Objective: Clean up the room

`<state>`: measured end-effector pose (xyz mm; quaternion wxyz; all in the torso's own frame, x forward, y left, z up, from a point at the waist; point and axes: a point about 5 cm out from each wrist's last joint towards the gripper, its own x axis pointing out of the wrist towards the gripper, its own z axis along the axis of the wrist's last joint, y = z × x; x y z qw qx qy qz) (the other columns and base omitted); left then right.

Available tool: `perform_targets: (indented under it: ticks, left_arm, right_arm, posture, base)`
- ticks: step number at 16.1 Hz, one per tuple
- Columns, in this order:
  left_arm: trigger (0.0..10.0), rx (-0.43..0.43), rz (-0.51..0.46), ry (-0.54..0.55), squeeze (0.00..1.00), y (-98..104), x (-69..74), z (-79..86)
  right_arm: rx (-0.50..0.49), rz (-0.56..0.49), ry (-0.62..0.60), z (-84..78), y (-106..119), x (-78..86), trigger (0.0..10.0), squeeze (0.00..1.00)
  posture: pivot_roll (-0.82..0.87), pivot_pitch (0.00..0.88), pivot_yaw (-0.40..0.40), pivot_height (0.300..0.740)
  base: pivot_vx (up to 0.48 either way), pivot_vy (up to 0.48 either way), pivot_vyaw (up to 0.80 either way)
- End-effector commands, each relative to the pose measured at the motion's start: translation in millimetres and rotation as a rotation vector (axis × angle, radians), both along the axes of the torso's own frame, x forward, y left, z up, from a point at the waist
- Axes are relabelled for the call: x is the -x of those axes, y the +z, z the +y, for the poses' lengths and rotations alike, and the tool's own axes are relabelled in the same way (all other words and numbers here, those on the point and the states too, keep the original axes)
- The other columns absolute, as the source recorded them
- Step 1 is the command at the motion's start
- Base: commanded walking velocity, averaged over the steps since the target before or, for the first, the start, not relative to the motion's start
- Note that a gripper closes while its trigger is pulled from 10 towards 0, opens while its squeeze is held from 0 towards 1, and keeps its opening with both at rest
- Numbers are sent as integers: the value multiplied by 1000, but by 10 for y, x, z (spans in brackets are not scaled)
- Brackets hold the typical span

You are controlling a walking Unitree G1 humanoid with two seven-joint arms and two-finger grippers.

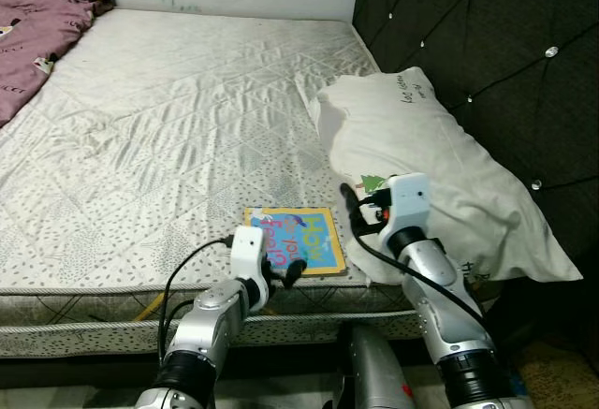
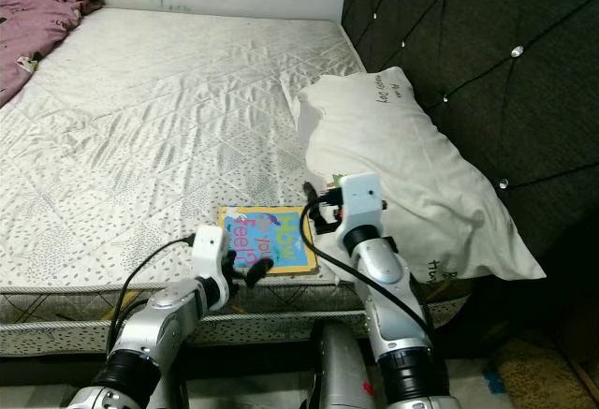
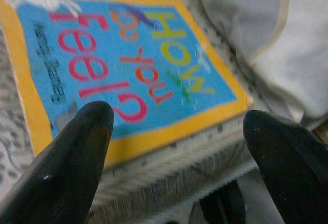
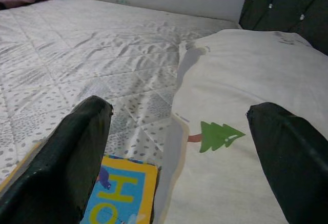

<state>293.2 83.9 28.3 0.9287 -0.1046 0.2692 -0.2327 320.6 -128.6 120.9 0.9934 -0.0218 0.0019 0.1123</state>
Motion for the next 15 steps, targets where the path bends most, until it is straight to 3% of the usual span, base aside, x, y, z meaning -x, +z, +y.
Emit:
perform_targets:
  ticks: [1,8,15]
  left_arm:
    - [10000,-17,-2,-42,1000,20,10,-40]
    - [10000,-62,84,-209,1000,-28,177,-148]
    - [10000,-6,148,-124,1000,-47,142,-53]
  right_arm:
    - [1,-8,-9,-25,14,-12,10000,0]
    - [-4,-16,-1,21,33,-42,10000,0]
    - [-3,-16,-11,-4,14,-31,10000,0]
  posture:
    - [-41,0,-54,538]
    - [-33,0,-58,538]
    - [-39,0,-51,538]
  base:
    - [0,0,0]
    - [0,0,0]
    - [0,0,0]
